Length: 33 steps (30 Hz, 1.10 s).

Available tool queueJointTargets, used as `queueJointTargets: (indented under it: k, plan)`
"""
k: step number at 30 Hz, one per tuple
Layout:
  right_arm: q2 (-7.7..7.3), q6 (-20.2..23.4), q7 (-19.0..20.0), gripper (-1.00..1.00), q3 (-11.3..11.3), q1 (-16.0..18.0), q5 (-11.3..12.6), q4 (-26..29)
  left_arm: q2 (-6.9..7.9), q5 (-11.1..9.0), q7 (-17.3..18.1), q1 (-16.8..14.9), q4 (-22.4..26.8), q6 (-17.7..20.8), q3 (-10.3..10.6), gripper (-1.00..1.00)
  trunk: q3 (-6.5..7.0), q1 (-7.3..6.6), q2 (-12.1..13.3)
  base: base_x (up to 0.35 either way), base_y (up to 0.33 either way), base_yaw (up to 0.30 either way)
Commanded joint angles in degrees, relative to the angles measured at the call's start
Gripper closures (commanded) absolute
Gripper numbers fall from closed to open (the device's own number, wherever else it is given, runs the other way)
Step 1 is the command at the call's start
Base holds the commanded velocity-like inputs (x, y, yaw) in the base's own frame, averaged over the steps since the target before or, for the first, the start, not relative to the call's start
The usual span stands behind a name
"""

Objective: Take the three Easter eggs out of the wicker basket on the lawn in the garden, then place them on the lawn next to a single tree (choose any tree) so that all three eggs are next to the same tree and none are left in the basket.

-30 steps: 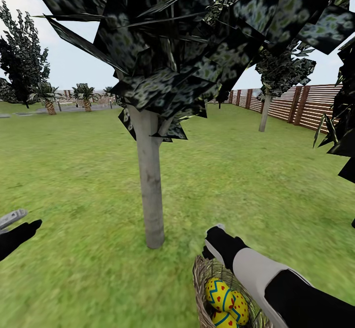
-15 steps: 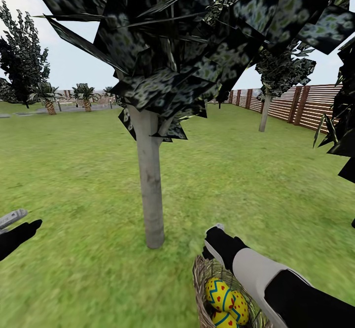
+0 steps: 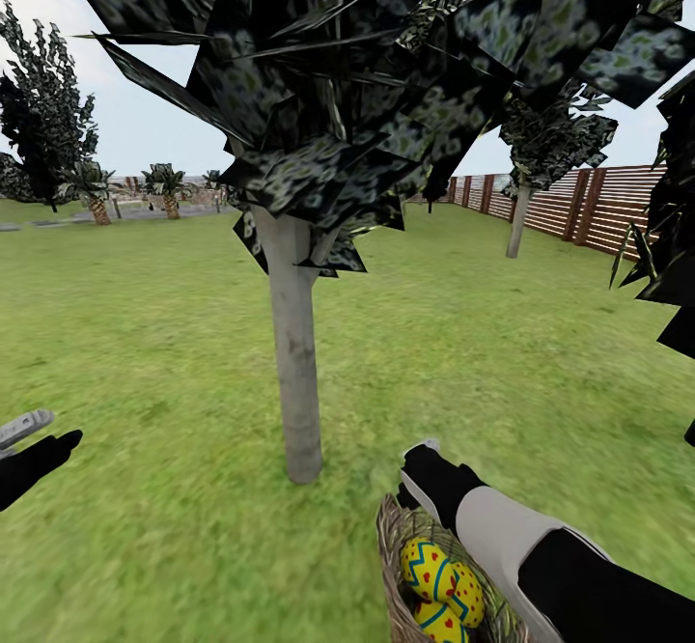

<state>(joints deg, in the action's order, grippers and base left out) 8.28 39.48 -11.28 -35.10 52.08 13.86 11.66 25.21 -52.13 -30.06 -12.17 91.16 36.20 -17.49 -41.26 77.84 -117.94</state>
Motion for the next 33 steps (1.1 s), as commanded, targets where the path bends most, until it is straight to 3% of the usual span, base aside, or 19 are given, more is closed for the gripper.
queueJointTargets:
  k: [1,33]
  plan:
    - [-0.01,0.23,-0.41,-1.0,-0.33,0.04,0.62,0.07,0.02,-0.6,-0.53,-0.04,0.07,0.13,0.0,-1.0,-0.06,-0.01,-0.03,-0.006,0.0,0.0]
    - [-0.09,0.06,-0.31,-1.0,-0.28,0.03,0.64,0.08,0.06,-0.6,-0.11,-0.04,0.16,0.12,0.08,-1.0,-0.06,-0.01,-0.03,-0.031,0.0,0.0]
